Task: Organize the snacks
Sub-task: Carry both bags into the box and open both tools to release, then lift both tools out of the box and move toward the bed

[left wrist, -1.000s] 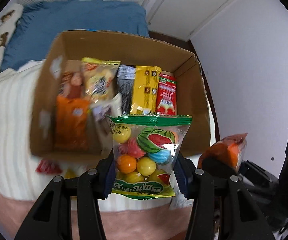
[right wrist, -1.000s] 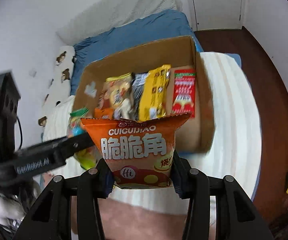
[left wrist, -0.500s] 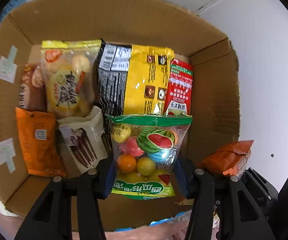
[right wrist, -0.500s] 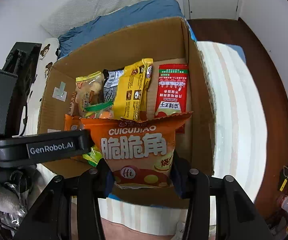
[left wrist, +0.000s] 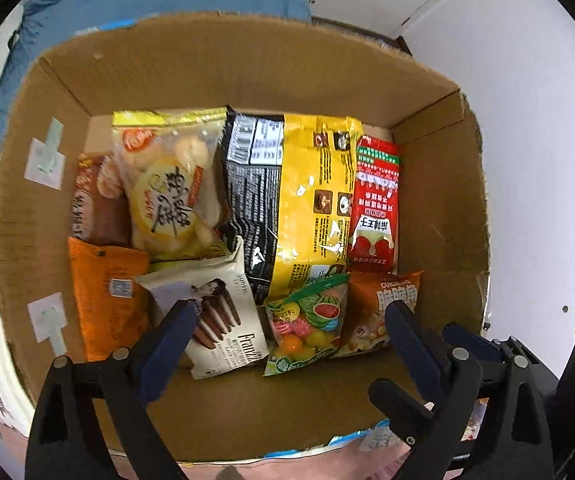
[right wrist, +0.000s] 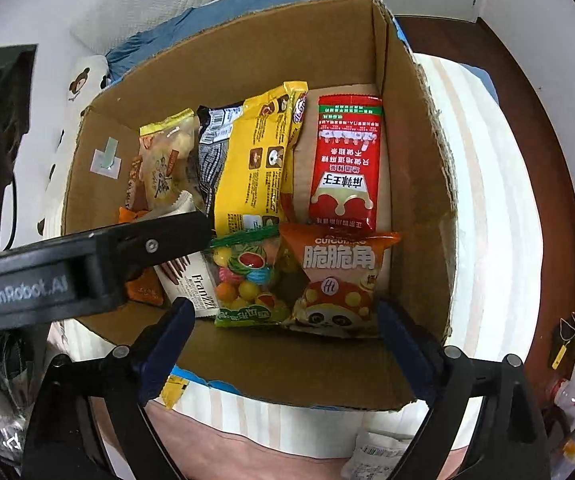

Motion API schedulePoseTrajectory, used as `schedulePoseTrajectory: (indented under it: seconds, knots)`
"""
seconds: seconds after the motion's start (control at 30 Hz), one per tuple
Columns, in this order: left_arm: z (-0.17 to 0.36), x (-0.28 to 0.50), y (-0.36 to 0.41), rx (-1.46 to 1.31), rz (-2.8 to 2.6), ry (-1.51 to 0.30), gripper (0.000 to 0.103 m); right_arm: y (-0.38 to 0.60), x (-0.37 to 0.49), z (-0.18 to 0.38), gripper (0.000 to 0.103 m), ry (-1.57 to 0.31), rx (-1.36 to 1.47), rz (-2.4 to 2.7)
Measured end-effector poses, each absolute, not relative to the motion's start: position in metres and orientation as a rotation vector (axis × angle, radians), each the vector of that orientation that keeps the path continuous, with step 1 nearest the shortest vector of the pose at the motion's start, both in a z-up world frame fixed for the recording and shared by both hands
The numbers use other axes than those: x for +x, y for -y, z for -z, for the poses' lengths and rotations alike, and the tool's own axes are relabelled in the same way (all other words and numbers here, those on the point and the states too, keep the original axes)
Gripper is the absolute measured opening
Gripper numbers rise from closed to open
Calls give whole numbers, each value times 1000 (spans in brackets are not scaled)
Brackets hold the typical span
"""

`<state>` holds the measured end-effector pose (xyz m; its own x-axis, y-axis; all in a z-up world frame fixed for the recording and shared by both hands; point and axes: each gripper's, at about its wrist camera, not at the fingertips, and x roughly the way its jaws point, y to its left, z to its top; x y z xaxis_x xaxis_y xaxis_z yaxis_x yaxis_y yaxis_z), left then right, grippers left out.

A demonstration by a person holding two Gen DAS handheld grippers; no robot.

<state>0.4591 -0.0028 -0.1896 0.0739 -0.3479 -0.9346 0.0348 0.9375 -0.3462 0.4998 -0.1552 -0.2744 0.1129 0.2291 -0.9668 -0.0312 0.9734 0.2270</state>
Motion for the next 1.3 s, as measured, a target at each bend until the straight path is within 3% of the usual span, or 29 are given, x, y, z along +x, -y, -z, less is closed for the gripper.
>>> schedulePoseTrajectory:
  seconds: [0.47,1.3]
  knots:
    - [139,404,-55,-141,109,-1191,97,148,468,243,96,-1317,142,-134]
    - [77,303,-78,-87,49,-936,97,134,375,156,96,-1063,137,-147]
